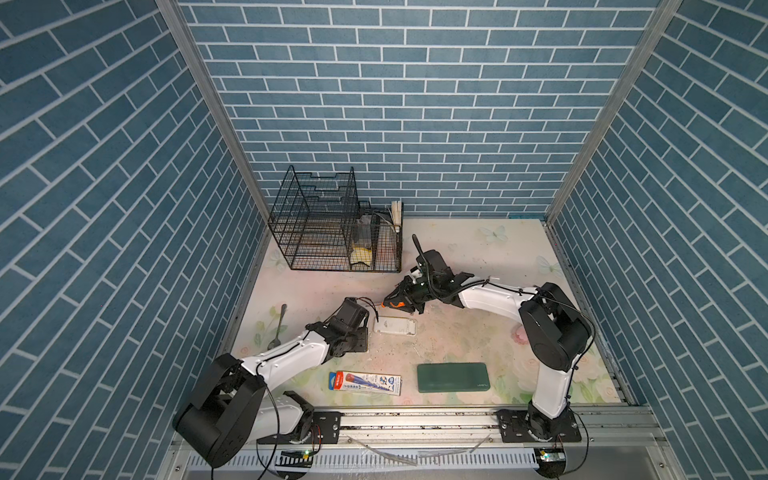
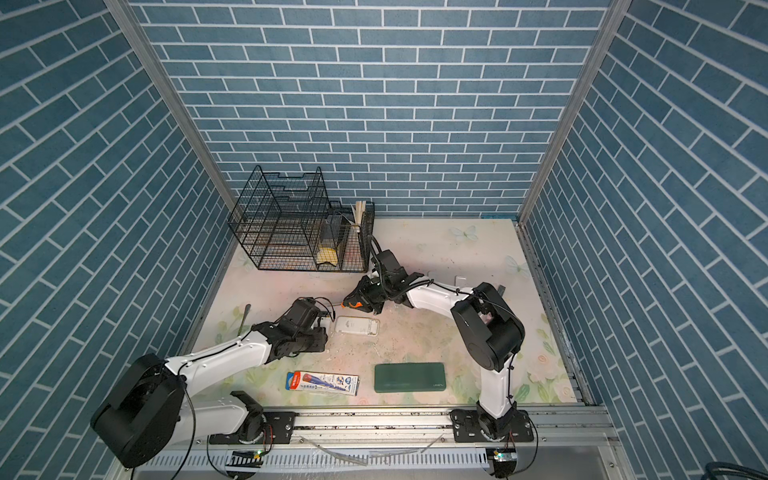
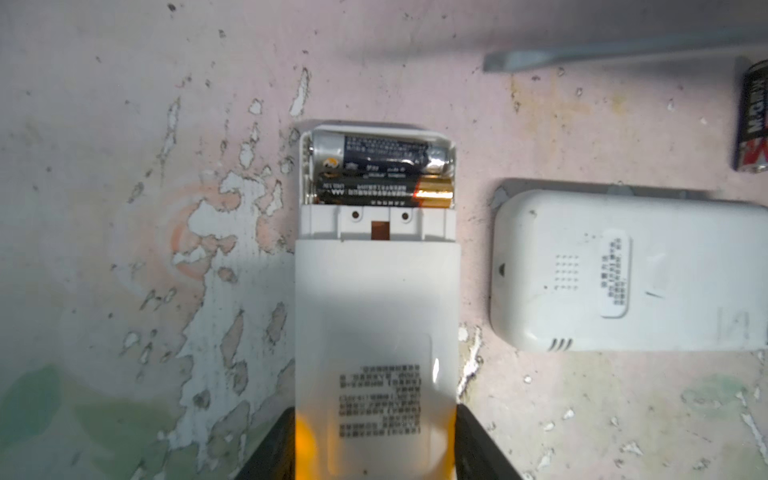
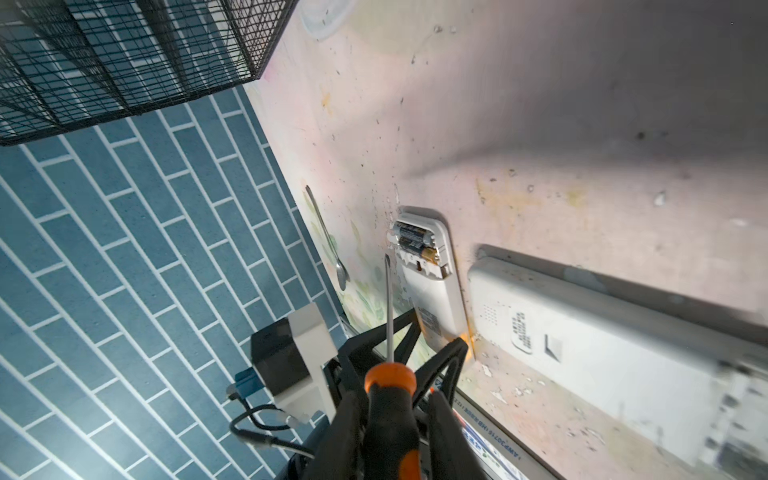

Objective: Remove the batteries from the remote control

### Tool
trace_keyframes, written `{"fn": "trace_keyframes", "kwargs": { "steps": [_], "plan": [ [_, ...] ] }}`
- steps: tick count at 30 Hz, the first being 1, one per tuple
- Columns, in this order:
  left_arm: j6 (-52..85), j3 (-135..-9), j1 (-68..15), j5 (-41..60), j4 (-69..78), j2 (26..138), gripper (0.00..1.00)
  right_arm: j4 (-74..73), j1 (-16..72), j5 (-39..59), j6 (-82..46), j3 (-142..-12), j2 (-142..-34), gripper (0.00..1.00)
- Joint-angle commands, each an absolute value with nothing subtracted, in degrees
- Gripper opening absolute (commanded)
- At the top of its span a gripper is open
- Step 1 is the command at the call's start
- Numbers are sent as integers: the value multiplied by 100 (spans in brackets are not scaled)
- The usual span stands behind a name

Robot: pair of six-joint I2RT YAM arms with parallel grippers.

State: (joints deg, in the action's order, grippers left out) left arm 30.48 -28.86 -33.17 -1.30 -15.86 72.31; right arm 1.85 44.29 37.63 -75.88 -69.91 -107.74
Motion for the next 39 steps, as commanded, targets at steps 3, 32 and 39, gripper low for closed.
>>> {"fn": "trace_keyframes", "kwargs": {
  "steps": [3, 32, 39],
  "plan": [
    [3040, -2692, -3366, 224, -1771, 7282, 43, 684, 4421, 3588, -7167, -6953, -10608, 0],
    [3041, -2664, -3366, 215, -1747, 7217, 40, 419, 4641, 3512, -7345, -6825, -10793, 0],
    [3036, -2672, -3367, 211, -1749, 7241, 40, 340, 4622, 3489, -7420, -6777, -10863, 0]
  ]
}}
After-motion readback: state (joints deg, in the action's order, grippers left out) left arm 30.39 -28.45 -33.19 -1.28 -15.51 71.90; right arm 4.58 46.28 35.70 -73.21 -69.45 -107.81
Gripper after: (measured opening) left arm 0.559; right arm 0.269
